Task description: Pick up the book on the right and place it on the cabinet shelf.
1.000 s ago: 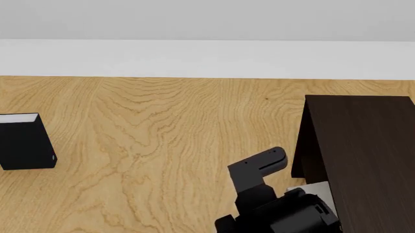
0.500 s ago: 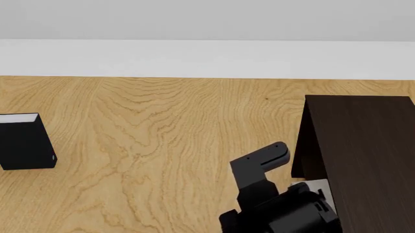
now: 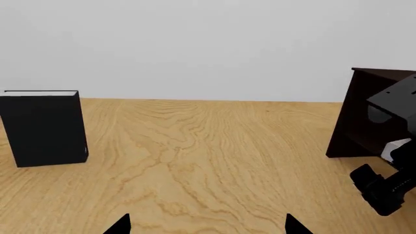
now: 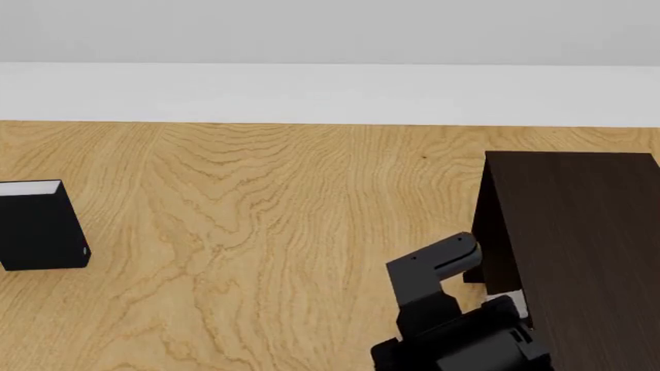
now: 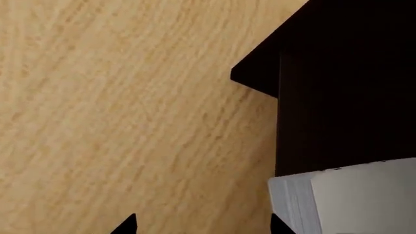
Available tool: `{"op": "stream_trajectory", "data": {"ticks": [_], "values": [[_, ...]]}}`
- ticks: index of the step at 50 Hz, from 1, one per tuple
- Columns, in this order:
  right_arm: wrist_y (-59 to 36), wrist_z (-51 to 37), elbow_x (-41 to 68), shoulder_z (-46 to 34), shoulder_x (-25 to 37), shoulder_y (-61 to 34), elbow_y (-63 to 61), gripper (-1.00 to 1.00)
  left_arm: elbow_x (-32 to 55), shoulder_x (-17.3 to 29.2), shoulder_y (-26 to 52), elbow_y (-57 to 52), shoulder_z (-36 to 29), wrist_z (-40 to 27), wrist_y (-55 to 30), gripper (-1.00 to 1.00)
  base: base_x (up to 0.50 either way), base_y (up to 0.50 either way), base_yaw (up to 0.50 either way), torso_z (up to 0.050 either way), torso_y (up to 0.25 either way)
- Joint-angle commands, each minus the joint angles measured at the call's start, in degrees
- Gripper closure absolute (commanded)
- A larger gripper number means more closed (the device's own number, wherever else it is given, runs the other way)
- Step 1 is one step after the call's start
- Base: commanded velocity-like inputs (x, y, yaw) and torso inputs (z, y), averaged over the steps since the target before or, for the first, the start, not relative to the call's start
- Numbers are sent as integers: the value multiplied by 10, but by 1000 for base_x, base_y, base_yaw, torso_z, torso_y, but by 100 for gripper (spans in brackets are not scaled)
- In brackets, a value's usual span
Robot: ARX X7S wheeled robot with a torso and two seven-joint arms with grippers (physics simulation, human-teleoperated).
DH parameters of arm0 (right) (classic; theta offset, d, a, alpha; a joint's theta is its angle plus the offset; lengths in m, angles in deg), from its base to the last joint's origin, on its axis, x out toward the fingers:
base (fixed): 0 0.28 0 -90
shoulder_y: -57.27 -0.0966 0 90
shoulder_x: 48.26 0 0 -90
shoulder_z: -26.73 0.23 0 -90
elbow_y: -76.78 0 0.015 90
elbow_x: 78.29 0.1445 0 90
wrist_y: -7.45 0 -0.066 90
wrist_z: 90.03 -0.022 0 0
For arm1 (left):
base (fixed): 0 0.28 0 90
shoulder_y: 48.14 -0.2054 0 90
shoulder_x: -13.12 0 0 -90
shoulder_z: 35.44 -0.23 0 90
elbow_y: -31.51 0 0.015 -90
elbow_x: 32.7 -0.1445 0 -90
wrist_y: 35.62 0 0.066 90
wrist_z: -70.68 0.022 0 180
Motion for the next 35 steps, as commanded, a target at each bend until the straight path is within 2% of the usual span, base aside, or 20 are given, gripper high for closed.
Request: {"op": "stream_trajectory", "data": {"ticks": [1, 19, 35], "values": [[-6, -25, -63, 0, 18, -2, 16, -100, 1, -1, 1, -6, 2, 0, -1, -100, 0, 0, -6, 0, 0], [5, -17, -71, -4, 23, -12, 35, -100, 0, 0, 2, -3, -1, -2, 3, -100, 0, -1, -1, 0, 0], [4, 5, -63, -23, 19, 6, -7, -100, 1, 4, 2, -7, -3, -7, 0, -100, 0, -1, -2, 0, 0]]}}
